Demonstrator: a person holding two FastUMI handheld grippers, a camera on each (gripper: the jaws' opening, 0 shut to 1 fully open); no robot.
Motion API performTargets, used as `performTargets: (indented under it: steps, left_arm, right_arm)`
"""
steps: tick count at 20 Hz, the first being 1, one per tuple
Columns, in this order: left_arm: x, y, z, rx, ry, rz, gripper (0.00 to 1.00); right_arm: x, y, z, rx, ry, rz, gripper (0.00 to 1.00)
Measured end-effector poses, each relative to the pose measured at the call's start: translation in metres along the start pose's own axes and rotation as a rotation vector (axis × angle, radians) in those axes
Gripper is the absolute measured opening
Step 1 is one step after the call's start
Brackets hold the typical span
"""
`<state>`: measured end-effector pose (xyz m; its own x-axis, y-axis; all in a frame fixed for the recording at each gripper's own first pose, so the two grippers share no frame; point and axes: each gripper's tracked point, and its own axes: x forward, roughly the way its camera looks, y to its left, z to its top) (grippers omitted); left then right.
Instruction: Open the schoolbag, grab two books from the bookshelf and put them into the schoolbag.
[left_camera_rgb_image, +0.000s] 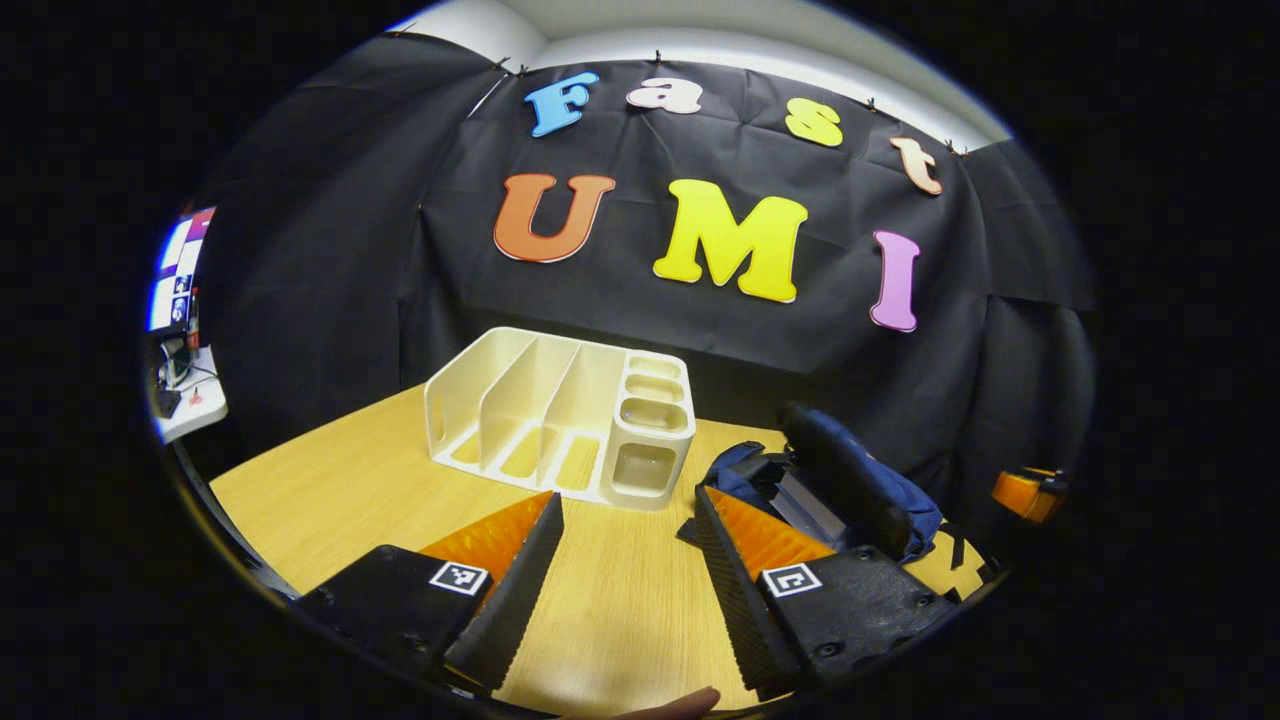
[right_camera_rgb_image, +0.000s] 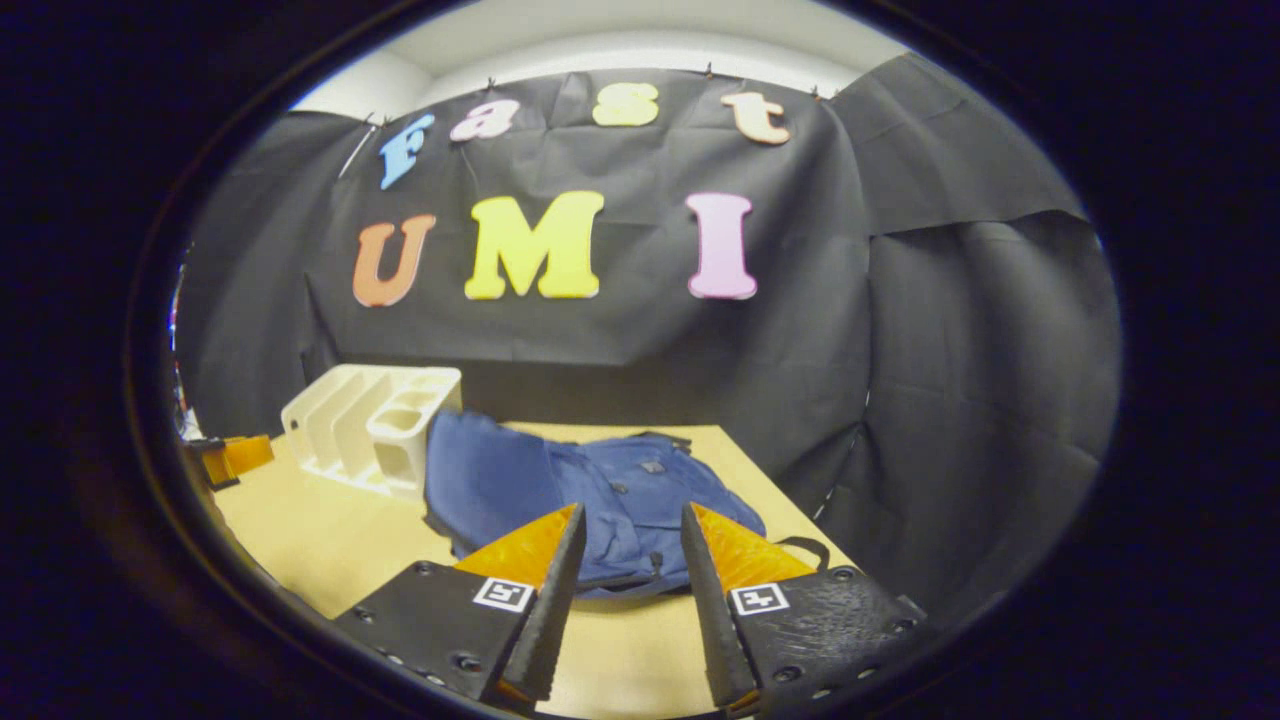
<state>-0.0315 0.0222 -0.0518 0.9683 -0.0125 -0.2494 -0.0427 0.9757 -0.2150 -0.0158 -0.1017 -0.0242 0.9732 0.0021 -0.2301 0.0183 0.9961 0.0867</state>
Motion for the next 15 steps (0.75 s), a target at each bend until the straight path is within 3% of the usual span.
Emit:
performTargets:
  steps: [1, 6, 7, 10, 11, 13, 15]
  left_arm:
    - [-0.008, 0.003, 0.010, 0.021, -0.023, -0.006, 0.84]
    - [-0.050, 0.018, 0.043, 0.153, -0.103, 0.032, 0.83]
    - [-0.059, 0.023, 0.048, 0.164, -0.115, 0.048, 0.84]
    - [-0.078, 0.028, 0.063, 0.189, -0.167, 0.068, 0.84]
    - [-0.082, 0.032, 0.067, 0.201, -0.177, 0.080, 0.84]
    - [-0.082, 0.039, 0.062, 0.202, -0.168, 0.103, 0.93]
    - [-0.079, 0.031, 0.061, 0.195, -0.158, 0.077, 0.94]
  right_arm:
    - [-0.009, -0.001, 0.007, -0.008, -0.035, -0.004, 0.63]
    - [-0.045, 0.006, 0.036, 0.002, -0.161, -0.017, 0.65]
    - [-0.050, 0.010, 0.036, 0.001, -0.161, -0.010, 0.73]
    - [-0.066, 0.019, 0.037, -0.022, -0.170, 0.018, 0.85]
    - [-0.069, 0.018, 0.037, -0.034, -0.178, 0.019, 0.94]
    - [-0.072, 0.011, 0.036, -0.039, -0.195, -0.002, 0.93]
    - [-0.072, 0.010, 0.037, -0.017, -0.198, -0.010, 0.92]
